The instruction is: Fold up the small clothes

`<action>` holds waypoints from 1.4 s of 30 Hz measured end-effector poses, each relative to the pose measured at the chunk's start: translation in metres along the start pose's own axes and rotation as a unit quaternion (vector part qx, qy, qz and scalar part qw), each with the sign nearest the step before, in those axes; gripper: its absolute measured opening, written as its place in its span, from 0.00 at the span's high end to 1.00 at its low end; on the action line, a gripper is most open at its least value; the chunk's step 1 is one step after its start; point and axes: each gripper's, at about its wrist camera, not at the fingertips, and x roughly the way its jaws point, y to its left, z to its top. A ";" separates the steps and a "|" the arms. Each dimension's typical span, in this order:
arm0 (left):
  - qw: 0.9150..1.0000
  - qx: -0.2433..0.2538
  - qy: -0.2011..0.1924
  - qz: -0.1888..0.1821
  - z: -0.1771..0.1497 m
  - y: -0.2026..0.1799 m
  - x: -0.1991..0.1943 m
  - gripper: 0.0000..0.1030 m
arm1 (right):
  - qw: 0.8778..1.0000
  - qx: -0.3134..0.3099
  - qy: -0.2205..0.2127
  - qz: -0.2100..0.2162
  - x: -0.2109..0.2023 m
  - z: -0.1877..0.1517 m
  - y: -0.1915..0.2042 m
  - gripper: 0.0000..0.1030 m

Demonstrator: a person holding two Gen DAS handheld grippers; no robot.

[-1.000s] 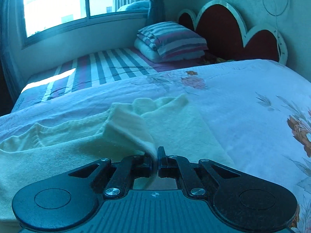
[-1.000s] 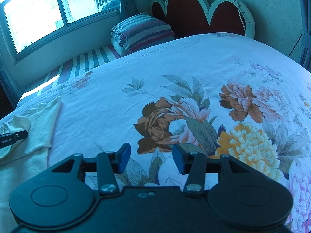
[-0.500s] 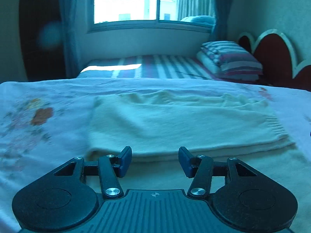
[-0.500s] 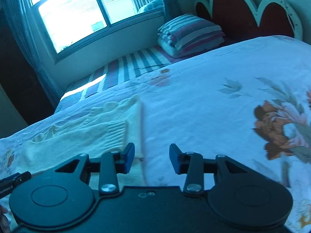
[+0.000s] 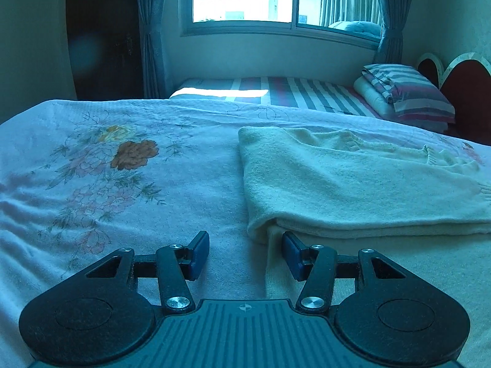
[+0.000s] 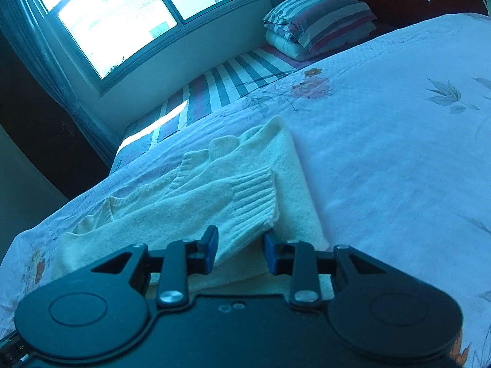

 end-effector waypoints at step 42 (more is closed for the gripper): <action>0.998 -0.040 -0.027 -0.035 -0.002 0.001 0.015 0.94 | 0.999 -0.050 0.004 -0.010 -0.008 0.006 -0.021 0.93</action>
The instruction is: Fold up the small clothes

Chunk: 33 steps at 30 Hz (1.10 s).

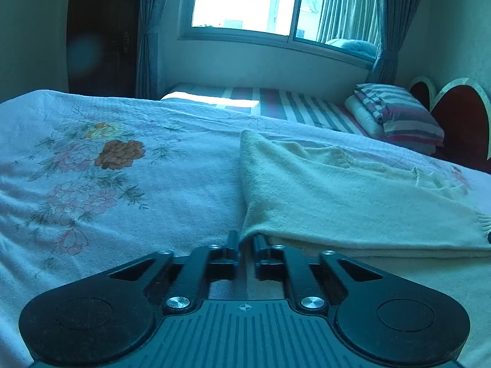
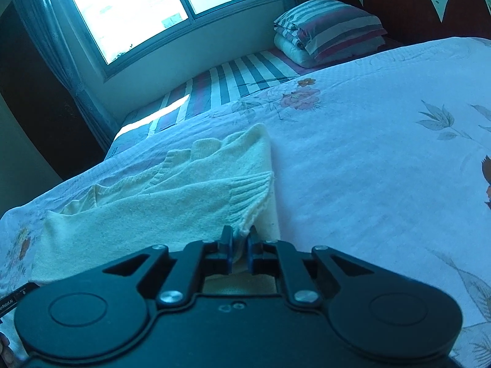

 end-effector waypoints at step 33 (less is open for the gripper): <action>0.998 0.035 0.010 -0.050 0.070 -0.004 0.103 0.95 | 0.987 -0.156 -0.020 -0.024 0.049 0.023 0.025 0.89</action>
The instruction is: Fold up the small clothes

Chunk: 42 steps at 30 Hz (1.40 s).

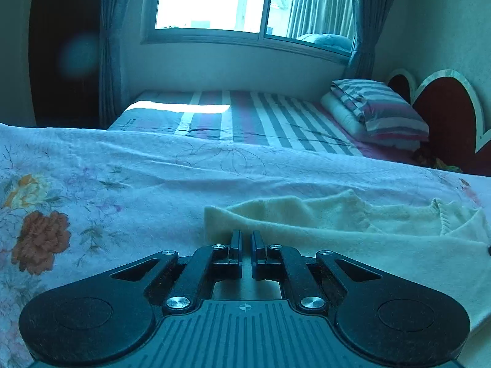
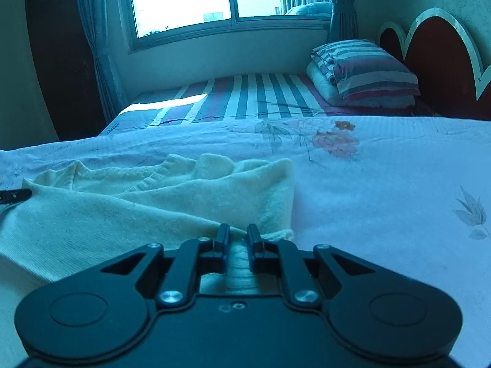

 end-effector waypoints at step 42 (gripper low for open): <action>0.993 -0.033 0.104 -0.042 -0.182 0.005 -0.277 0.43 | 0.979 0.120 0.089 0.141 -0.221 -0.143 -0.092 0.59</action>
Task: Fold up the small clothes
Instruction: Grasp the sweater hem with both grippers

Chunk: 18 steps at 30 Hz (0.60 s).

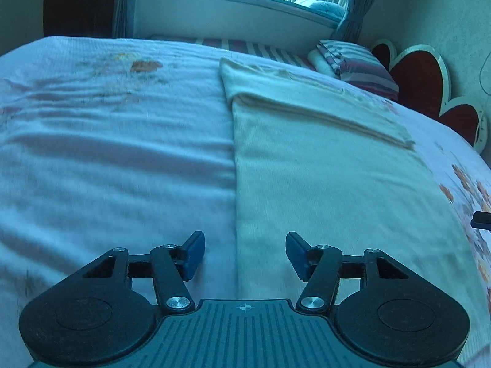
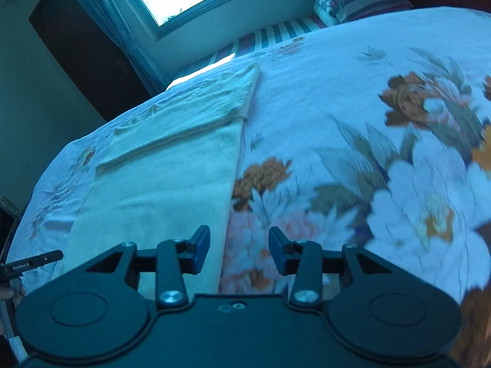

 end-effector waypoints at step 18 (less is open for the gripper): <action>0.954 -0.219 0.034 -0.200 -0.124 0.047 -0.065 0.71 | 0.969 0.220 0.030 0.107 -0.065 -0.148 0.002 0.64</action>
